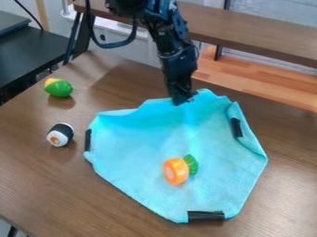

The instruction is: Fold the blue cloth from top left to bottom right

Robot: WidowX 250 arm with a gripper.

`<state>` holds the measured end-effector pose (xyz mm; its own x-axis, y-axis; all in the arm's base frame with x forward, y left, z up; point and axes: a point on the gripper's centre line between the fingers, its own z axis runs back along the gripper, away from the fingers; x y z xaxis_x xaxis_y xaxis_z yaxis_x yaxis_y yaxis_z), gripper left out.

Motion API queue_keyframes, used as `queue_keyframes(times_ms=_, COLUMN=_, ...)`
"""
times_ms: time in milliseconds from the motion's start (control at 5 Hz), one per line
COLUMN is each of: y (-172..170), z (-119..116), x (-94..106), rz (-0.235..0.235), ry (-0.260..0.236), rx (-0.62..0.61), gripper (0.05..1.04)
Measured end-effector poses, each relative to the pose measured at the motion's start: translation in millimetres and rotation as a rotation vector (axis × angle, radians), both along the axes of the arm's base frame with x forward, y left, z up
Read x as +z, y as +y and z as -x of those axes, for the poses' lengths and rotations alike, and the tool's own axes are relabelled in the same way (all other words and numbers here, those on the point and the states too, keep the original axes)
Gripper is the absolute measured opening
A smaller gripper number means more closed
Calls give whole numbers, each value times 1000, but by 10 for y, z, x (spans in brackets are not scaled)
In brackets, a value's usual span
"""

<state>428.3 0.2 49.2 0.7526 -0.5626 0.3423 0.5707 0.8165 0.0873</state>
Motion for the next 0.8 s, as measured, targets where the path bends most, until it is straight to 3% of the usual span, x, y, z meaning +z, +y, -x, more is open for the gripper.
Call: queue_keyframes(times_ms=800, y=-634, z=658, x=122, rz=-35, ry=-23, rx=-119, gripper=69)
